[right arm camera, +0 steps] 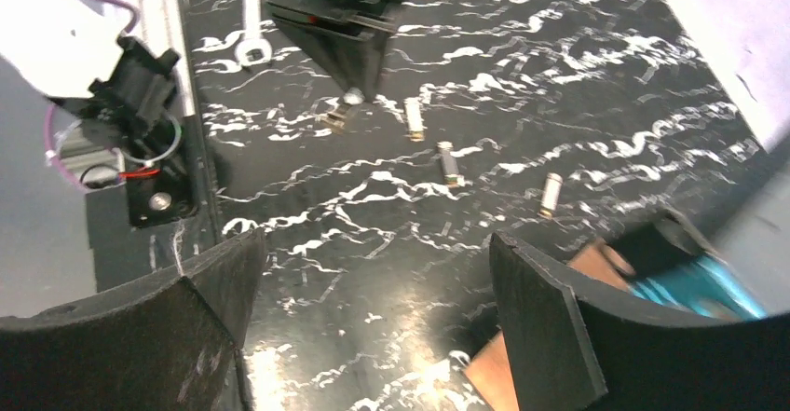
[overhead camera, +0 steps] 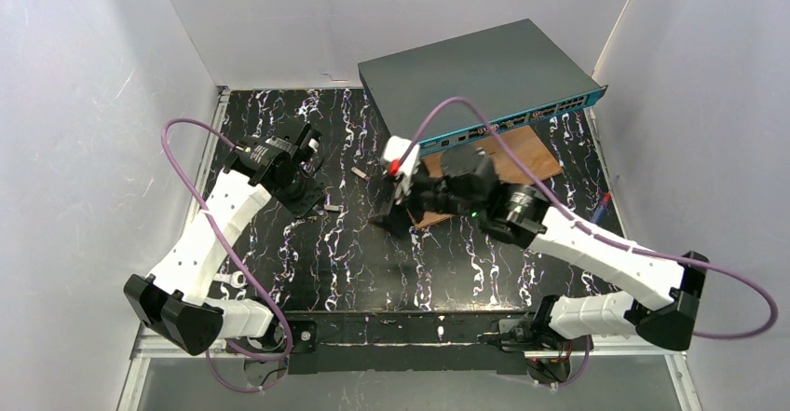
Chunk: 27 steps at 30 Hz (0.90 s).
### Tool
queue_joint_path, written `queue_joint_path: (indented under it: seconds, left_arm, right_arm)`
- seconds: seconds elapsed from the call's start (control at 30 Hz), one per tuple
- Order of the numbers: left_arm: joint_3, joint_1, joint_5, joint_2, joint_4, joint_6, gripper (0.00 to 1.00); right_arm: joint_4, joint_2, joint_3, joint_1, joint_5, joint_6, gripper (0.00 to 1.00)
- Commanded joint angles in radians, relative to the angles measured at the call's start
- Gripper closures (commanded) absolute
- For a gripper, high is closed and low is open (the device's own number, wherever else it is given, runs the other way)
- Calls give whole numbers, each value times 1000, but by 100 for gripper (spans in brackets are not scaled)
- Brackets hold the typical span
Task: Insert the plug into the switch port
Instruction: Pick up the plug from the center of the board.
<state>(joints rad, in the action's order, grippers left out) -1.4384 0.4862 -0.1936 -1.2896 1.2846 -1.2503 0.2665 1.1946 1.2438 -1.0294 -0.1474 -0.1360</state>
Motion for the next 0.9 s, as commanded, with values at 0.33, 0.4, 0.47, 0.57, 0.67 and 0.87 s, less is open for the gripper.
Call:
queue_joint_path:
  seconds: [0.33, 0.4, 0.47, 0.57, 0.67, 0.87]
  left_arm:
    - [-30, -6, 131, 82, 58, -164, 100]
    - [-26, -6, 147, 86, 45, -164, 100]
    - [-20, -6, 168, 89, 32, -164, 100]
    - [-8, -6, 193, 94, 18, -167, 100]
    - [9, -6, 234, 102, 3, -171, 100]
    - [26, -6, 247, 112, -9, -173, 100]
  right_arm:
    - [-336, 180, -47, -349, 493, -133, 8]
    - [-354, 208, -51, -364, 528, -140, 11]
    - [-387, 224, -65, -376, 563, -145, 14]
    - [-422, 243, -76, -380, 597, -150, 20]
    - [-444, 265, -78, -383, 618, -157, 25]
    - [-457, 303, -70, -387, 646, -170, 40]
